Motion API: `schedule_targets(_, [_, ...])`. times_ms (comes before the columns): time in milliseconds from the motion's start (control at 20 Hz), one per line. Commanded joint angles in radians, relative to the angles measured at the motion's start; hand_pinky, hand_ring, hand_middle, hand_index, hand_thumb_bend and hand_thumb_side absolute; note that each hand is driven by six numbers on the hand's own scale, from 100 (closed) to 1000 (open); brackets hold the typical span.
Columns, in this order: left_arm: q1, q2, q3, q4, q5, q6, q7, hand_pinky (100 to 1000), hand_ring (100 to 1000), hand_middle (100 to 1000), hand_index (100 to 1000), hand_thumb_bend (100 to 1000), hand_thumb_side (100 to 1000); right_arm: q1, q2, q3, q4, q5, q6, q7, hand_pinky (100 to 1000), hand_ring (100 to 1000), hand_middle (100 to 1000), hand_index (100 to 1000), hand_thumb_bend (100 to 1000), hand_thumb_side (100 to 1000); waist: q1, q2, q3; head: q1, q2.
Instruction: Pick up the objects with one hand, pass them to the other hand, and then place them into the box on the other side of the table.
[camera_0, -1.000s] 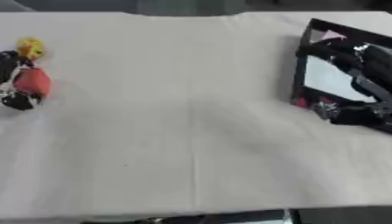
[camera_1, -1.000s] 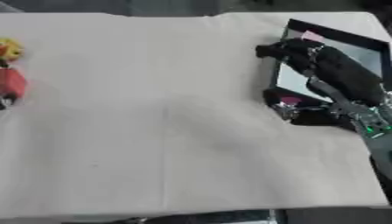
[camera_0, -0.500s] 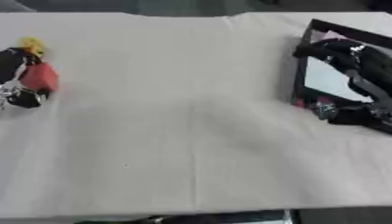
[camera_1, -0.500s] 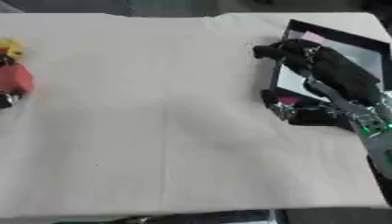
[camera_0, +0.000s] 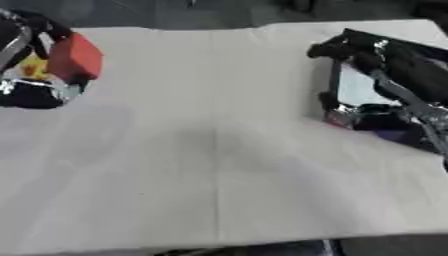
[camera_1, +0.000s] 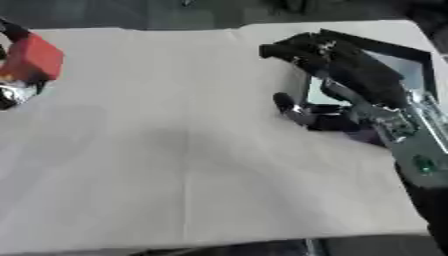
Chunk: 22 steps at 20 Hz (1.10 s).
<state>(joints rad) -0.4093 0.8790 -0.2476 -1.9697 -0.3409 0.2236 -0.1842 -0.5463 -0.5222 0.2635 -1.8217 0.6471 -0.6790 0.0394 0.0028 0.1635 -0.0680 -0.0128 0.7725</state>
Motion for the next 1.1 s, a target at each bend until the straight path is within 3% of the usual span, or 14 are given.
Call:
schedule_targets(50, [-0.033,0.004,-0.043,-0.03,0.165,-0.088,-0.026,739,505,487,582,100,302,-0.052,-0.006,0.029,-0.055,-0.016,-0.022,-0.002,856,845,876,989,168,100,0.002,-0.02,0.002,-0.014,-0.003])
schedule_targets(100, [-0.041,-0.005,-0.063,-0.03,0.209,-0.113,-0.042,738,503,485,580,100,304,-0.068,-0.001,0.039,-0.067,-0.017,-0.029,-0.001,862,851,888,993,216,100,0.002,-0.02,0.003,-0.017,-0.003])
schedule_targets(150, [-0.05,-0.016,-0.084,-0.03,0.249,-0.135,-0.059,736,500,483,577,100,330,-0.083,0.005,0.048,-0.078,-0.016,-0.036,0.001,882,869,922,1000,323,100,0.003,-0.021,0.004,-0.02,-0.003])
schedule_targets(300, [-0.078,-0.058,-0.155,-0.03,0.364,-0.173,-0.126,732,495,478,572,100,381,-0.128,0.025,0.077,-0.105,-0.004,-0.057,0.015,901,885,948,1000,422,134,0.004,-0.021,0.008,-0.028,-0.003])
schedule_targets(700, [-0.162,-0.137,-0.278,-0.03,0.548,-0.165,-0.27,729,490,474,566,100,455,-0.19,0.07,0.138,-0.098,-0.012,-0.098,0.047,896,877,948,1000,427,155,0.005,-0.019,0.019,-0.044,-0.003])
schedule_targets(1100, [-0.23,-0.185,-0.325,-0.03,0.621,-0.153,-0.355,729,490,475,566,100,466,-0.205,0.112,0.18,-0.056,-0.053,-0.124,0.11,875,856,900,1000,277,118,0.007,-0.017,0.032,-0.071,-0.003])
